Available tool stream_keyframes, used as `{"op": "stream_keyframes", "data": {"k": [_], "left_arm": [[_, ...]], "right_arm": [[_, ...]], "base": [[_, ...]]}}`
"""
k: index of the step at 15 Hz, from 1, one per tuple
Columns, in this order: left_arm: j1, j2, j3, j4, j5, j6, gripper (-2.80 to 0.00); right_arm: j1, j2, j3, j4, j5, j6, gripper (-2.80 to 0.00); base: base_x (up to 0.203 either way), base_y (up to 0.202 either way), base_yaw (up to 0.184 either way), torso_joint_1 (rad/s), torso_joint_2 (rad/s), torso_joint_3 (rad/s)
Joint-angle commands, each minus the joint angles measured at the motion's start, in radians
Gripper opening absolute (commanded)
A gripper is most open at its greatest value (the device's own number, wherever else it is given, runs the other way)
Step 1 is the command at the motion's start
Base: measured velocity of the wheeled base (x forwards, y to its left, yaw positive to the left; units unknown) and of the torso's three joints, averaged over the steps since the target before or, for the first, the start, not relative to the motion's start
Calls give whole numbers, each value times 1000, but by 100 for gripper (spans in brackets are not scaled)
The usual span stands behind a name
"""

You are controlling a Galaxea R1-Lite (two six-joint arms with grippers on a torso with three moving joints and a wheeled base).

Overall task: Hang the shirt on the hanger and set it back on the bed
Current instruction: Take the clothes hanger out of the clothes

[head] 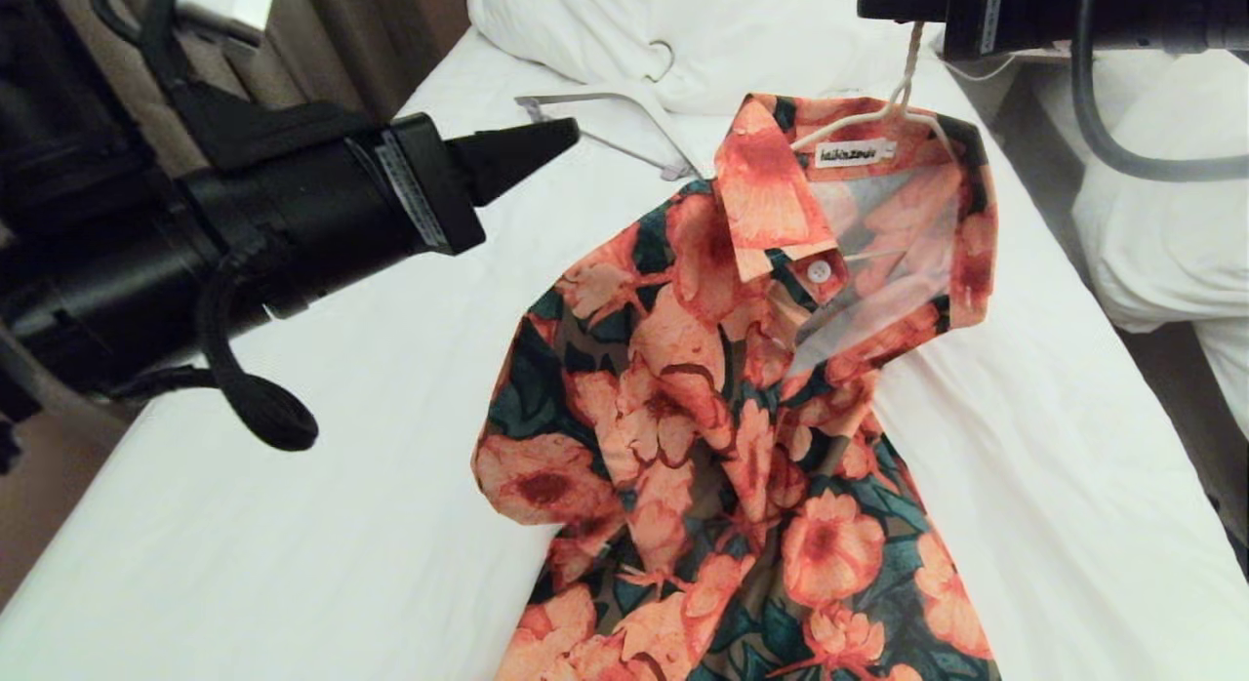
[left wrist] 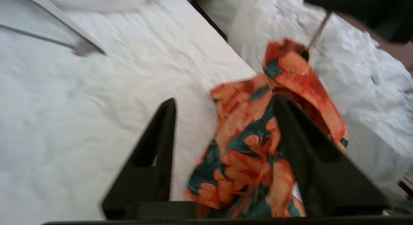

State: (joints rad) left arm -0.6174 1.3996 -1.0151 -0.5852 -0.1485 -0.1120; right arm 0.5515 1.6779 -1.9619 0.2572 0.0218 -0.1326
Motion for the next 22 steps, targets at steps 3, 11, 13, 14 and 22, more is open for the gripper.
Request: {"op": "stream_keyframes", "data": {"k": [3, 11, 13, 14, 22], "left_arm": [[90, -69, -16, 8, -9, -2, -280], [128, -45, -28, 12, -59, -37, -280], [125, -46, -27, 12, -59, -37, -280], [125, -48, -26, 12, -59, -37, -280], [117, -54, -25, 12, -59, -37, -280]], "right_arm": [[-30, 17, 8, 2, 3, -4, -280], [-27, 31, 3, -119, 3, -61, -280], [-25, 32, 3, -186, 3, -61, -280], [-25, 32, 3, -190, 3, -62, -280], [-20, 37, 1, -317, 17, -127, -280]], "base": [[0, 0, 0, 0, 0, 0], [0, 0, 0, 44, -257, -210], [0, 0, 0, 122, -464, -368], [0, 0, 0, 116, -496, -373], [0, 0, 0, 168, -527, -360]]}}
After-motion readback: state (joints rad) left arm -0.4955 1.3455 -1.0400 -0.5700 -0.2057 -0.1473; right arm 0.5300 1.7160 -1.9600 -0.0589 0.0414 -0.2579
